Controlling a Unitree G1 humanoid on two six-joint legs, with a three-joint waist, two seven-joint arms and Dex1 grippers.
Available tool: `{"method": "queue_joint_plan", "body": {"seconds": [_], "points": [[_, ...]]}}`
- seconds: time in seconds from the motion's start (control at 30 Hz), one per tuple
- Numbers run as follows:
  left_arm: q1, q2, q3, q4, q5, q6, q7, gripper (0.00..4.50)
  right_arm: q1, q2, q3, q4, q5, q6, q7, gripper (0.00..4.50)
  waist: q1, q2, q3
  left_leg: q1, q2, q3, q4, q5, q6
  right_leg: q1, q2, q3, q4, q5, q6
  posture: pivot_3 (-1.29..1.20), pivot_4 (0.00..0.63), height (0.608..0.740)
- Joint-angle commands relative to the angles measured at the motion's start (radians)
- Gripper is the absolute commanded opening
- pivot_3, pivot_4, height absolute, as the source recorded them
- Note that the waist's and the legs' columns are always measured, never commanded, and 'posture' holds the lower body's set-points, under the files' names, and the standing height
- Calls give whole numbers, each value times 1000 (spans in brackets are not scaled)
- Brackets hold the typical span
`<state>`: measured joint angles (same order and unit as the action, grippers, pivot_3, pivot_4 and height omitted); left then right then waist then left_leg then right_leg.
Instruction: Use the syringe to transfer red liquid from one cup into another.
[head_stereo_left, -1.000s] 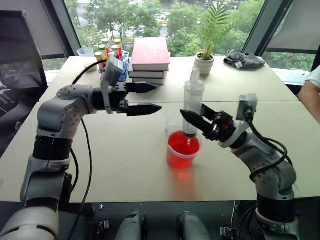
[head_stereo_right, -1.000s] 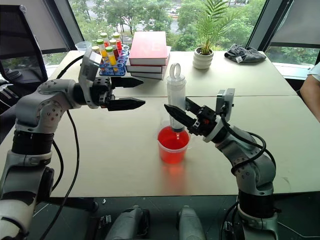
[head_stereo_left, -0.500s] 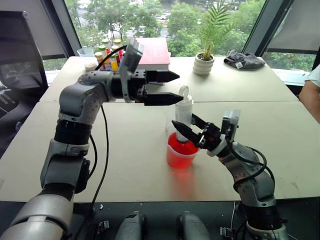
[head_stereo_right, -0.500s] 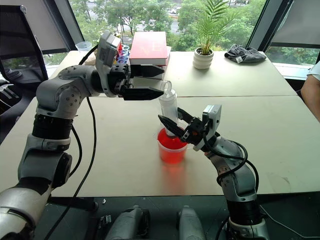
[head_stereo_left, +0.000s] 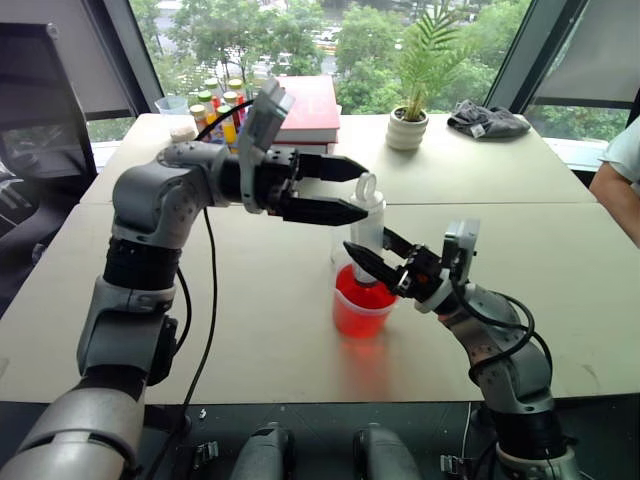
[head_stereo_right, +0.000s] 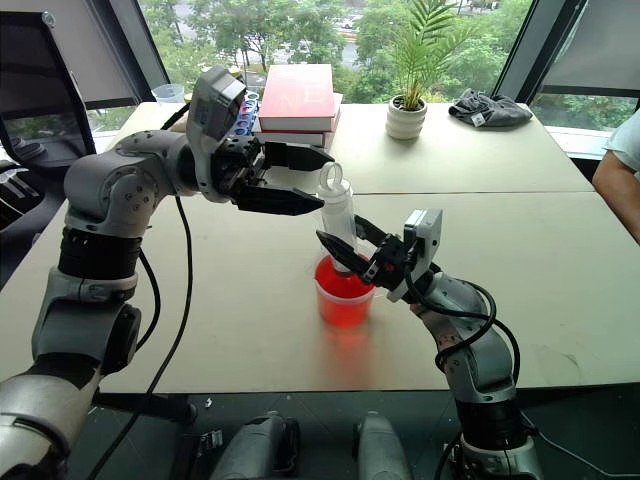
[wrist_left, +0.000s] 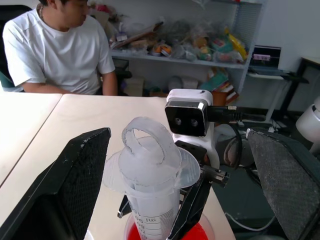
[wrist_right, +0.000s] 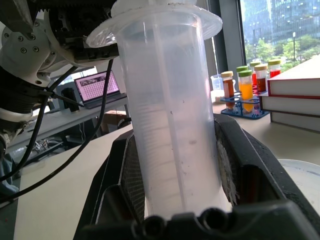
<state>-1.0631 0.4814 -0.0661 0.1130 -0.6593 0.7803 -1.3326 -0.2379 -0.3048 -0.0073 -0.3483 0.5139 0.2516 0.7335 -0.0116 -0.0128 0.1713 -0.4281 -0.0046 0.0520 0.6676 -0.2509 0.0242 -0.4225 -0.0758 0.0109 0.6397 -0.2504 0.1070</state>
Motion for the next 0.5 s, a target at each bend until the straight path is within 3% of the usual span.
{"method": "queue_joint_plan", "body": {"seconds": [0.03,0.2,0.5], "points": [[-13,1,-3,-39,-27,19,-16,2609,-18,-11,-3,-19,1,-14,-1,1573,0,0,0,0,0,0,0,0,0,0,0,0,0,0,0,0,150,740],[-16,-18,-10,-37,-24,25,-10,36,-22,-21,-5,-25,6,-8,-3,1573,1,0,0,0,0,0,0,0,0,0,0,0,1,0,0,0,150,740],[-45,-73,13,-3,-4,-24,38,36,1,-32,3,-39,29,10,-4,1573,1,0,0,1,0,0,0,0,0,0,0,0,1,0,0,0,150,740]]}}
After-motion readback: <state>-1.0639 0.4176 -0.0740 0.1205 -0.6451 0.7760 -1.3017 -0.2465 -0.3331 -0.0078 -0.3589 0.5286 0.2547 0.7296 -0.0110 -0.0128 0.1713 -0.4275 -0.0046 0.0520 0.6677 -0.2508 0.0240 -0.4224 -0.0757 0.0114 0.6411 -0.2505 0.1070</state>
